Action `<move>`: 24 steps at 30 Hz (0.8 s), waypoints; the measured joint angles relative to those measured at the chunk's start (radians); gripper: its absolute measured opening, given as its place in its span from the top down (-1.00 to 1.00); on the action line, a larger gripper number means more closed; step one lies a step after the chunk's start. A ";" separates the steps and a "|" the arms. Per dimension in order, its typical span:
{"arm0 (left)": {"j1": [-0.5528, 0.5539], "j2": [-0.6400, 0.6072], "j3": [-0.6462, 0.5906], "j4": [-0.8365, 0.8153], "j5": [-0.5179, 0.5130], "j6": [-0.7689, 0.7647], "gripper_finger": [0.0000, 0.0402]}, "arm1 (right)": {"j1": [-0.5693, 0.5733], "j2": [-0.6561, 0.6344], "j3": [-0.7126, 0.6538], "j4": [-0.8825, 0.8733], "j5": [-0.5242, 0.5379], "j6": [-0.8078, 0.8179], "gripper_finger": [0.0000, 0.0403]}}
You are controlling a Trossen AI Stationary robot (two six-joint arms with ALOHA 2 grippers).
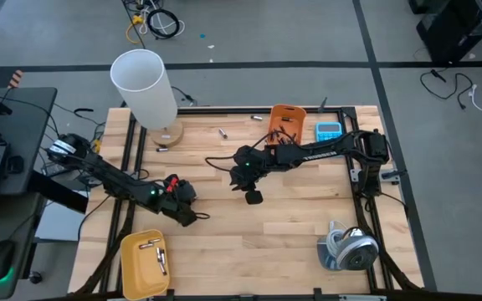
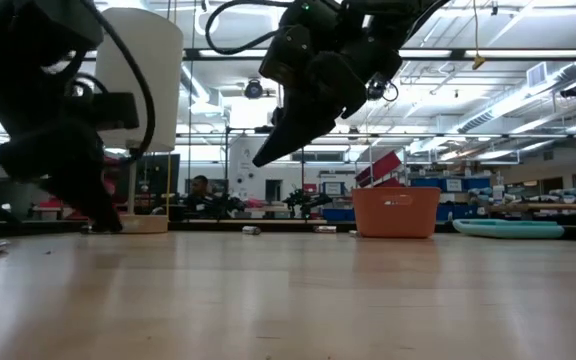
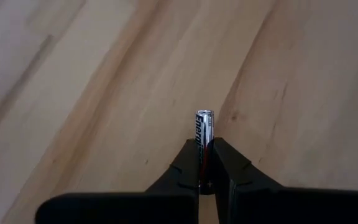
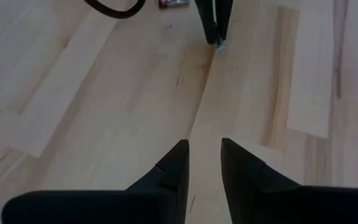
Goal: Sort batteries
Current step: Put the silver battery into the yellow bin
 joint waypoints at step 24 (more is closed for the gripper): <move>-0.183 -0.283 0.321 -0.170 0.742 -0.094 0.95 | -0.002 -0.001 -0.072 0.092 0.000 0.008 0.61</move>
